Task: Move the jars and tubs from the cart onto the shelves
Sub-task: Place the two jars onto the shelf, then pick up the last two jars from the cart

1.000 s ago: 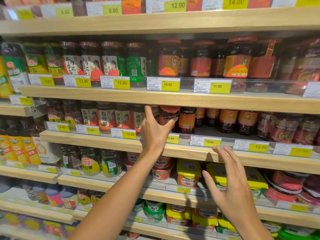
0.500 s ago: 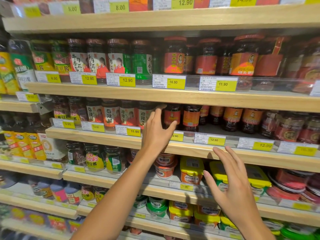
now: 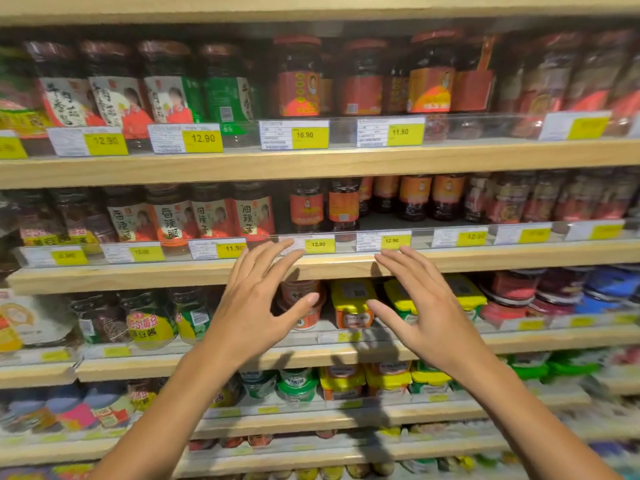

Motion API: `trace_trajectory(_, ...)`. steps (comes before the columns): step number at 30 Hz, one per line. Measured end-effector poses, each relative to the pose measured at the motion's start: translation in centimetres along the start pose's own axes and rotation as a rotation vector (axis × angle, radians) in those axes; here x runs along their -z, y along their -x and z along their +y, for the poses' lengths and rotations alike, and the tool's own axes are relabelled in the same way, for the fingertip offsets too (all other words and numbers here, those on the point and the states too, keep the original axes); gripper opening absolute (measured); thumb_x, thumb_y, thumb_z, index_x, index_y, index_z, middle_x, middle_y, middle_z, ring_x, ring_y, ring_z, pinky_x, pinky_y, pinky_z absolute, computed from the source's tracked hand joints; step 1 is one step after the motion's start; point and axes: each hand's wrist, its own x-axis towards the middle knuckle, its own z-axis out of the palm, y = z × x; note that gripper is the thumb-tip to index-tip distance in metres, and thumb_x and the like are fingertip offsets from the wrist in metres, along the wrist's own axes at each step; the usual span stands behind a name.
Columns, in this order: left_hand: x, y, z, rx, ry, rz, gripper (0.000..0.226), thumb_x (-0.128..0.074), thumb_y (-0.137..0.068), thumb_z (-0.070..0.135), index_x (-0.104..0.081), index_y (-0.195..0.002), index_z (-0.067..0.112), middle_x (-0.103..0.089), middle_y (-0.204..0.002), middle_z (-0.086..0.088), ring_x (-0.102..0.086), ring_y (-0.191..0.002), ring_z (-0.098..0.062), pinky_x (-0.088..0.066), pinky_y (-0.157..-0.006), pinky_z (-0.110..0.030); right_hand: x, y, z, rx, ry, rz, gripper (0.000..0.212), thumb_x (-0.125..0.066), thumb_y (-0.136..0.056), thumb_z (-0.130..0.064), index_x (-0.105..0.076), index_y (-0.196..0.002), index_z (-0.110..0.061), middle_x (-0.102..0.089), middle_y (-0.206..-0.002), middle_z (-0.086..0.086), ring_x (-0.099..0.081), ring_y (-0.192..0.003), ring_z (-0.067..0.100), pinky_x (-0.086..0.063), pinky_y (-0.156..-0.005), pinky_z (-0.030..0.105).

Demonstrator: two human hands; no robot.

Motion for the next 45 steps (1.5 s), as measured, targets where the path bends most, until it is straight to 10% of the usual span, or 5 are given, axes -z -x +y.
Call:
trace_trajectory(18, -5.1, -1.4, 8.6, -0.403, 0.087, -0.321, 0.069, -0.027, -0.091, 0.077, -0.047, -0.143, 0.037, -0.038, -0.155, 0.012, -0.025, -0.148, -0.019, -0.012, -0.122, -0.053, 8.1, 10.5, 1.0, -0.354, 0.217, -0.203, 0.071, -0.022, -0.094, -0.077, -0.035, -0.152, -0.038, -0.028, -0.161, -0.017, -0.009, -0.152, 0.007, -0.016, -0.123, 0.045)
trace_trajectory(45, -28.3, 0.7, 58.1, -0.946, 0.302, -0.714, 0.075, -0.023, -0.089, 0.083, -0.032, -0.151, 0.041, -0.028, -0.160, 0.012, -0.021, -0.150, -0.018, -0.017, -0.123, -0.047, 38.1, 50.2, 17.4, -1.040, 0.531, -0.143, 0.087, -0.022, -0.084, -0.089, -0.037, -0.151, -0.036, -0.033, -0.159, -0.010, -0.018, -0.151, 0.017, -0.013, -0.125, 0.040)
